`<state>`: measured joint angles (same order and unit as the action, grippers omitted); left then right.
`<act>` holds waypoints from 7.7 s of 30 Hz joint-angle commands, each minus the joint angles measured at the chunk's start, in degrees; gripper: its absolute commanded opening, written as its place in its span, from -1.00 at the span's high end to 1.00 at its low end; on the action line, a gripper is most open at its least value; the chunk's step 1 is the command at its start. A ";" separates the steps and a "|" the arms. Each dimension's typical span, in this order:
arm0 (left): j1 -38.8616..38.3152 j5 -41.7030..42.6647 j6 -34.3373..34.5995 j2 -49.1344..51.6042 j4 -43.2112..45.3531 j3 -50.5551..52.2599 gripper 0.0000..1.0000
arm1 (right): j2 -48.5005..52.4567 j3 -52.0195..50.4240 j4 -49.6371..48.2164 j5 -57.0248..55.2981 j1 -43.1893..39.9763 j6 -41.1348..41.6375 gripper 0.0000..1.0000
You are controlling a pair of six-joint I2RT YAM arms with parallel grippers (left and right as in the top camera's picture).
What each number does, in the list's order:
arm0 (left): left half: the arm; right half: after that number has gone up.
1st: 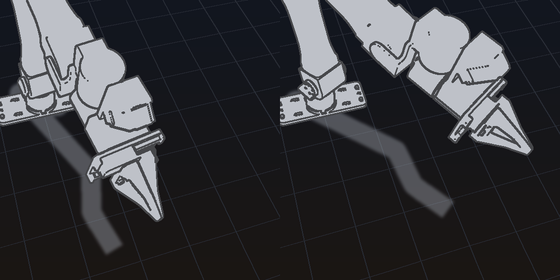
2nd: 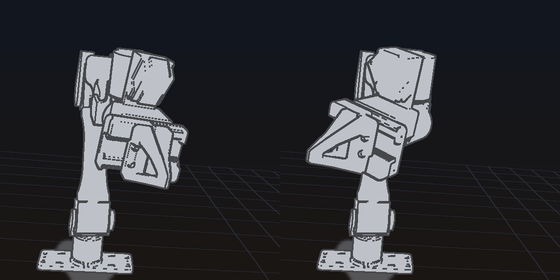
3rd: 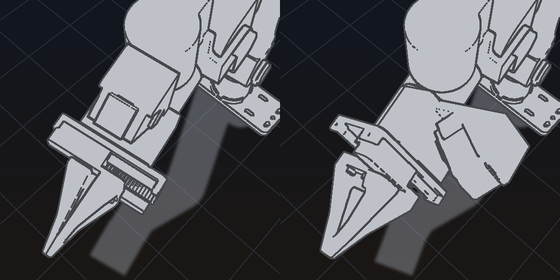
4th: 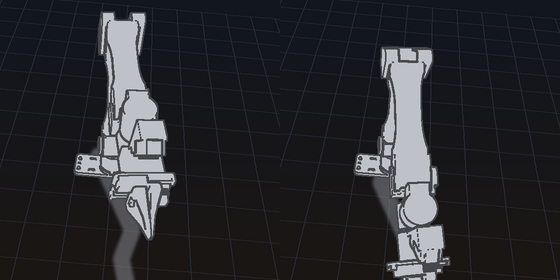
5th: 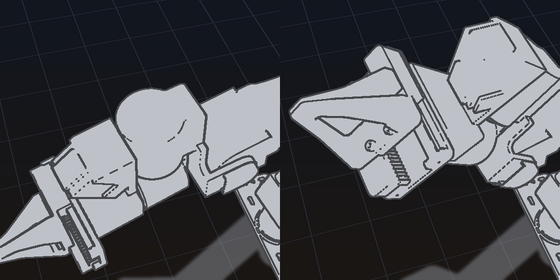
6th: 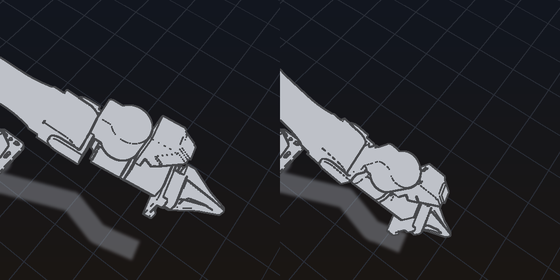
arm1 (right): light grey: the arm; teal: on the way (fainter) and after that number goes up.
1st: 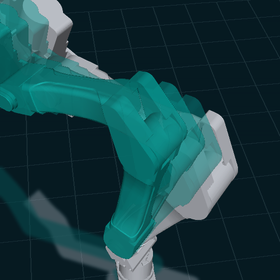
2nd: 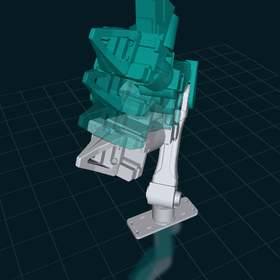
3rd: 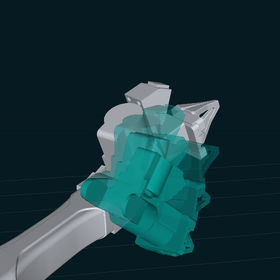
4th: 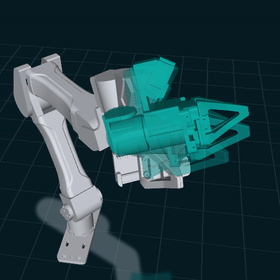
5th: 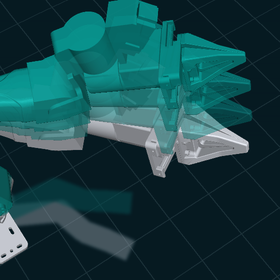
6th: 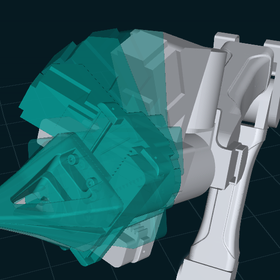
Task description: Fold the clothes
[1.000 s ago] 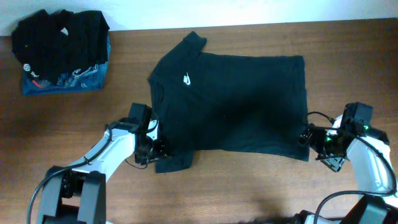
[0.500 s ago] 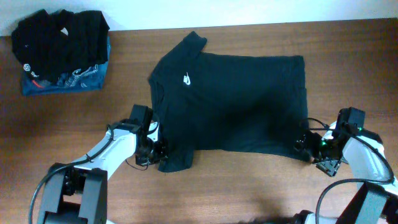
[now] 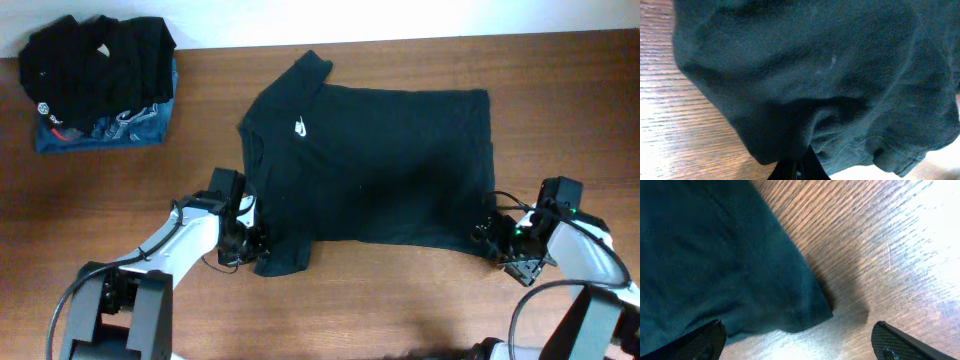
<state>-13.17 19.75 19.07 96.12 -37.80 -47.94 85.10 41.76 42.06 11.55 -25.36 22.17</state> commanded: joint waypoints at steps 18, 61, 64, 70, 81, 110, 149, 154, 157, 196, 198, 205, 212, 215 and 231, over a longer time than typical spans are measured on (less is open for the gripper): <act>-0.20 -0.02 -0.70 0.70 0.28 0.44 0.99 | 8.92 -0.33 -4.20 4.70 0.22 3.91 0.21; -0.20 -4.20 -8.70 -28.79 -3.93 -3.02 0.99 | -11.43 24.96 21.73 -2.34 0.22 2.05 0.92; -0.20 -4.55 -8.70 -37.70 -4.72 -3.19 0.99 | -18.03 24.96 21.81 -2.32 0.22 2.08 0.93; -0.20 -4.55 -9.20 -50.18 -6.19 -3.61 0.99 | -28.92 26.51 23.17 -1.88 0.22 2.05 0.92; -0.20 -12.13 -14.29 -55.17 -17.00 -25.44 0.99 | -33.16 56.96 38.12 -1.95 0.22 -2.29 0.92; -0.17 -15.13 -14.80 -45.46 -37.05 -60.81 0.99 | -27.43 85.92 48.02 0.92 0.22 -2.64 0.92; -0.20 -21.24 -17.64 32.00 15.65 -61.05 -0.74 | 45.27 86.93 19.17 -18.97 12.92 -5.73 -0.98; -0.87 -21.03 -17.59 24.28 2.75 -61.13 -0.89 | 40.63 89.99 29.49 -19.34 12.92 -5.68 -0.97; -1.68 -20.63 -16.81 19.54 -6.80 -61.13 -0.89 | 37.59 90.49 36.06 -19.08 12.92 -5.68 -0.97; -13.33 4.09 -10.80 20.79 -22.71 -34.60 -0.33 | 40.89 89.26 48.57 -19.34 12.87 -8.46 -0.98; -14.36 4.83 -10.43 20.83 -22.91 -34.60 -0.33 | 41.83 88.98 48.57 -19.34 12.87 -8.46 -0.98; -17.16 0.37 -5.27 21.31 -24.59 -33.73 -0.33 | 42.25 86.27 47.91 -19.34 12.85 -8.44 -0.98; -17.05 -1.42 -1.73 21.31 -22.47 -29.09 -0.33 | 42.25 86.27 47.89 -19.32 12.87 -8.41 -0.98; -17.05 0.07 -1.73 21.31 -20.74 -27.76 -0.33 | 42.25 86.27 47.89 -19.32 12.87 -8.41 -0.98; -17.07 1.90 -1.75 21.31 -16.81 -26.71 0.99 | 42.42 72.13 40.57 -15.74 12.15 -8.39 -0.98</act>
<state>-30.33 21.63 17.58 116.81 -54.74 -75.29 127.26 116.71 83.37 -6.09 -12.51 13.56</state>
